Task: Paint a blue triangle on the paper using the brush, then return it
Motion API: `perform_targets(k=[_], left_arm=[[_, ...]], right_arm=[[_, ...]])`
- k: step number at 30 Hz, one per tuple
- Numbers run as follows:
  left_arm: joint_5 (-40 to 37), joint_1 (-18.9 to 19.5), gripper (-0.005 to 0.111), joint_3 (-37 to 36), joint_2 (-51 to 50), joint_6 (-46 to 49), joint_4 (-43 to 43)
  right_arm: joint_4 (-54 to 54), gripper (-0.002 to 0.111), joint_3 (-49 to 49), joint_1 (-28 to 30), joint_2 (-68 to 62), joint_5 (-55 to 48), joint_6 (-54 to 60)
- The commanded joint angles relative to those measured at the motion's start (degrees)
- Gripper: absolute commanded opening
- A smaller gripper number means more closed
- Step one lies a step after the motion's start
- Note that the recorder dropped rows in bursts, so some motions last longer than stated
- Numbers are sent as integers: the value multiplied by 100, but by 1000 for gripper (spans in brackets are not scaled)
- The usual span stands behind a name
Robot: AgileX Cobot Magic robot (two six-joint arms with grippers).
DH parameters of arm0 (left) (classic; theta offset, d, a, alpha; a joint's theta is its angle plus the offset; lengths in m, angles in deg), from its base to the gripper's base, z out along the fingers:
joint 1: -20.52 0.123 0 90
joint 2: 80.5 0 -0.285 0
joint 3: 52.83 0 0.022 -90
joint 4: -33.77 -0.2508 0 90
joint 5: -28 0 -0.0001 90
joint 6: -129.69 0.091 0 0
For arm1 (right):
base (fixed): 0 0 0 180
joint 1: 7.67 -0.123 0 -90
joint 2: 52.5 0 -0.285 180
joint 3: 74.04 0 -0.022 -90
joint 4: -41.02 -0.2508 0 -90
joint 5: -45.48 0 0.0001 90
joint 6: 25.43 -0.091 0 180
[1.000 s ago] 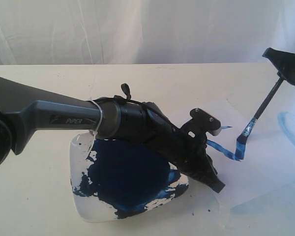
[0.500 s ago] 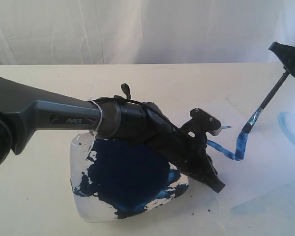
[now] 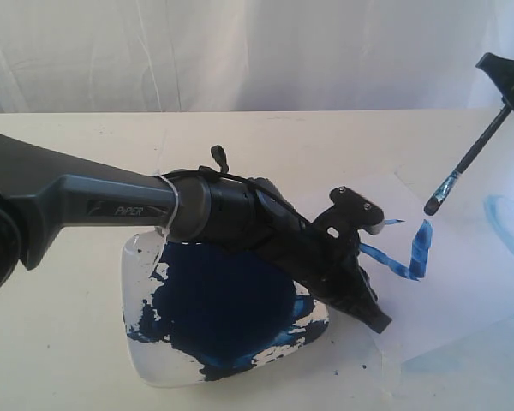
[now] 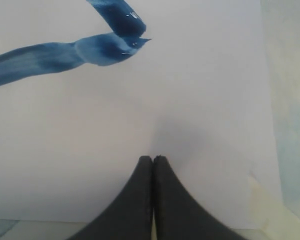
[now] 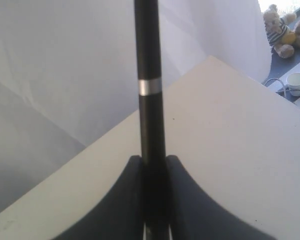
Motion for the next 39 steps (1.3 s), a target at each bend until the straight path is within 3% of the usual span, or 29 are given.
perform_targets(k=[1, 5, 8, 10, 11, 12, 15, 19, 26, 39], left_arm=[[-37, 16, 0, -16, 61, 0, 6], [-37, 16, 0, -16, 61, 0, 6], [-35, 16, 0, -16, 61, 0, 18], [-35, 16, 0, -16, 61, 0, 18], [-35, 16, 0, -16, 61, 0, 18], [-35, 16, 0, -16, 61, 0, 18], [-35, 16, 0, -16, 61, 0, 18], [-6, 16, 0, -16, 61, 0, 18], [-7, 16, 0, -16, 61, 0, 7], [-7, 16, 0, -16, 61, 11, 7]], right_arm=[[173, 0, -10, 35, 478, -209, 18], [1047, 0, -10, -140, 653, -188, -47], [2278, 0, -10, -308, 653, -66, -907], [3739, 0, -10, -377, 653, 199, -2121], [5503, 0, -10, -390, 653, 871, -3739], [6280, 0, -20, -326, 653, 1287, -4637], [7776, 0, -84, -105, 653, 2480, -5763], [8185, 0, -122, 38, 653, 2502, -5770], [8811, 0, -122, 167, 132, 4018, -5841], [9097, 0, -122, 167, -150, 3723, -5631]])
